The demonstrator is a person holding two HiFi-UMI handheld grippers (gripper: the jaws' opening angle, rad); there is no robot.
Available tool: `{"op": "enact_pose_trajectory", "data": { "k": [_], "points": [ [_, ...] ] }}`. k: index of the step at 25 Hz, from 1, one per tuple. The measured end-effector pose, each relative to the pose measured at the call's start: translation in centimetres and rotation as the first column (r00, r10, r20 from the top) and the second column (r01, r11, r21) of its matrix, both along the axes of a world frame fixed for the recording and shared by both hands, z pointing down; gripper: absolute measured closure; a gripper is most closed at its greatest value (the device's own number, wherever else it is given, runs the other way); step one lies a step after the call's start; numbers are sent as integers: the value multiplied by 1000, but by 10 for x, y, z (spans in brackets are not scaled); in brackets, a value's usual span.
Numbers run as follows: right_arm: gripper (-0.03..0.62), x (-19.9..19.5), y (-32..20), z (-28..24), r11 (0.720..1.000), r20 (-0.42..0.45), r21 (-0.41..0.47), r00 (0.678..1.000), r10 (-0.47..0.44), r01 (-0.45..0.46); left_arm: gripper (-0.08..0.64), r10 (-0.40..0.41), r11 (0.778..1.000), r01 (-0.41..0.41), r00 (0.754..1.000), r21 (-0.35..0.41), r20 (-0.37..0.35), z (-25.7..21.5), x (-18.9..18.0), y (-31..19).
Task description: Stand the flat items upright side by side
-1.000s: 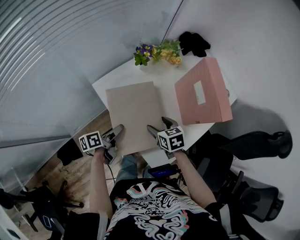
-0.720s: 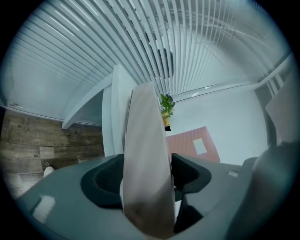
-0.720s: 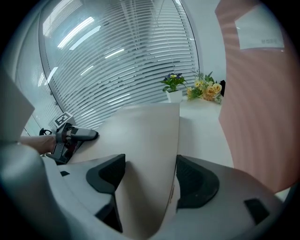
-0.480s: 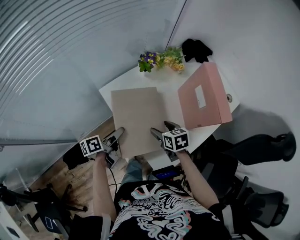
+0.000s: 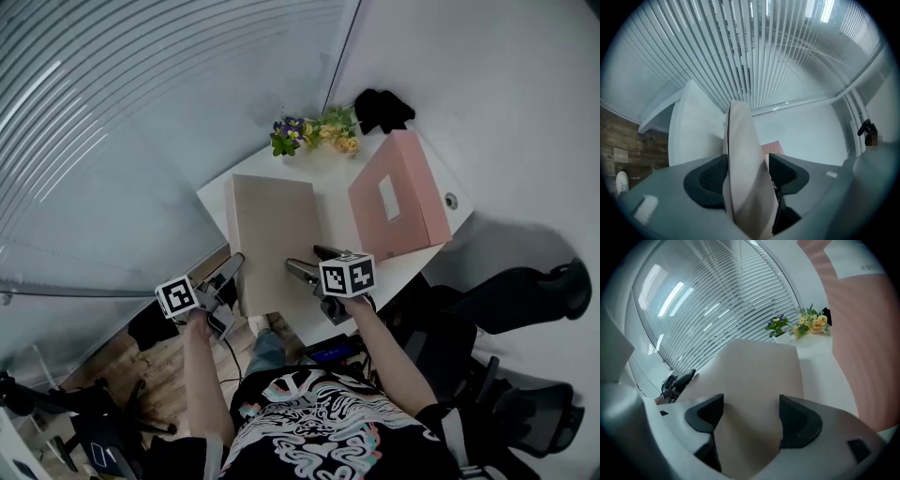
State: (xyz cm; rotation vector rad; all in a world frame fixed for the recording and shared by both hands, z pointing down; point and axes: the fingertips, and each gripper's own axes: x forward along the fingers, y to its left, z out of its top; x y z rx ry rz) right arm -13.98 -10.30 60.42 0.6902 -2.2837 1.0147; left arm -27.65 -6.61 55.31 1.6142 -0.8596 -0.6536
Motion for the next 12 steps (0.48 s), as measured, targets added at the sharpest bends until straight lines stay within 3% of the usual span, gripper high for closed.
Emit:
{"op": "enact_pose_trajectory", "data": {
  "k": [12],
  "points": [
    [230, -42, 11, -65, 998, 229, -33, 972, -52, 61, 308, 45, 997, -43, 999, 63, -29, -30, 26, -11]
  ]
}}
